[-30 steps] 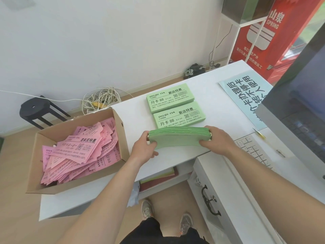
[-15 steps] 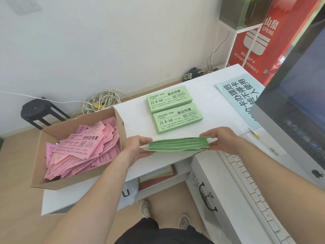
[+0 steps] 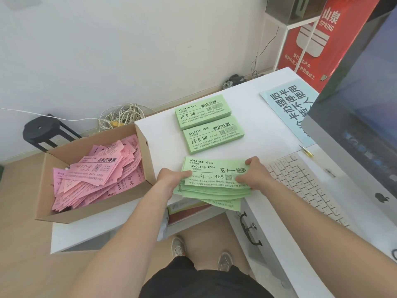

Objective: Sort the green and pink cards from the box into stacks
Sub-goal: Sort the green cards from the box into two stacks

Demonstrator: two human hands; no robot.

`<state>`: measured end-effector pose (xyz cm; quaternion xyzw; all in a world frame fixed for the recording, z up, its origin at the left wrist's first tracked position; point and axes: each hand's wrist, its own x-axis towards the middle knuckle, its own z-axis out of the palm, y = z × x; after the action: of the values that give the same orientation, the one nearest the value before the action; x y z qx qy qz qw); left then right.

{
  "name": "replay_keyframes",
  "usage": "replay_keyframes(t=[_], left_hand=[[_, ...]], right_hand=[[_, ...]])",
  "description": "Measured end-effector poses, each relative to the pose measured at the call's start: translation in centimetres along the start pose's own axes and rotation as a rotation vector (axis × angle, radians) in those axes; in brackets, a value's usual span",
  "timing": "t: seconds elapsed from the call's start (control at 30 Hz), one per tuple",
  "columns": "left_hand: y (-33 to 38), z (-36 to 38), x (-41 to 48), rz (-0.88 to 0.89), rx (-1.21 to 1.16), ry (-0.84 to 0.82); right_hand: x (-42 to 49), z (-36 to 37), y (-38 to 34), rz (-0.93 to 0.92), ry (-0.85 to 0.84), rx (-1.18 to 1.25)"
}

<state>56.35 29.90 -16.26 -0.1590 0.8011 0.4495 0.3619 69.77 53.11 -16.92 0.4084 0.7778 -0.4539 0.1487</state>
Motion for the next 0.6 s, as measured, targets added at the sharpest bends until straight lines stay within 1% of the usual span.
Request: replay_keyframes(t=[0.1,0.17,0.23,0.3,0.4,0.5,0.53,0.6], left_hand=[[-1.5,-0.4,3.9,-0.007,-0.027,-0.065],[-1.5,-0.4,4.5,-0.008,-0.022,-0.103],[-0.9,-0.3,3.8,0.016,-0.004,-0.123],[0.4,0.0,1.0,0.061,0.027,-0.127],[2.2,0.5,-2.3,0.178,0.081,-0.091],[4.3,0.3,-4.3,0.329,0.128,-0.101],[5.3,0.2,-5.0,0.382,0.148,-0.105],[7.4,-0.3,-6.8,0.49,0.183,-0.125]], right_hand=[[-0.2,0.4,0.3,-0.031,0.011,0.009],[-0.3,0.7,0.4,-0.058,0.036,0.003],[-0.3,1.1,0.5,-0.079,0.056,-0.005],[-0.3,1.5,0.6,-0.087,0.062,0.016],[-0.2,1.7,1.0,-0.097,0.069,0.113],[0.1,1.6,1.3,-0.066,0.039,0.222],[0.2,1.6,1.3,-0.049,0.01,0.296],[0.3,1.6,0.7,-0.023,-0.077,0.519]])
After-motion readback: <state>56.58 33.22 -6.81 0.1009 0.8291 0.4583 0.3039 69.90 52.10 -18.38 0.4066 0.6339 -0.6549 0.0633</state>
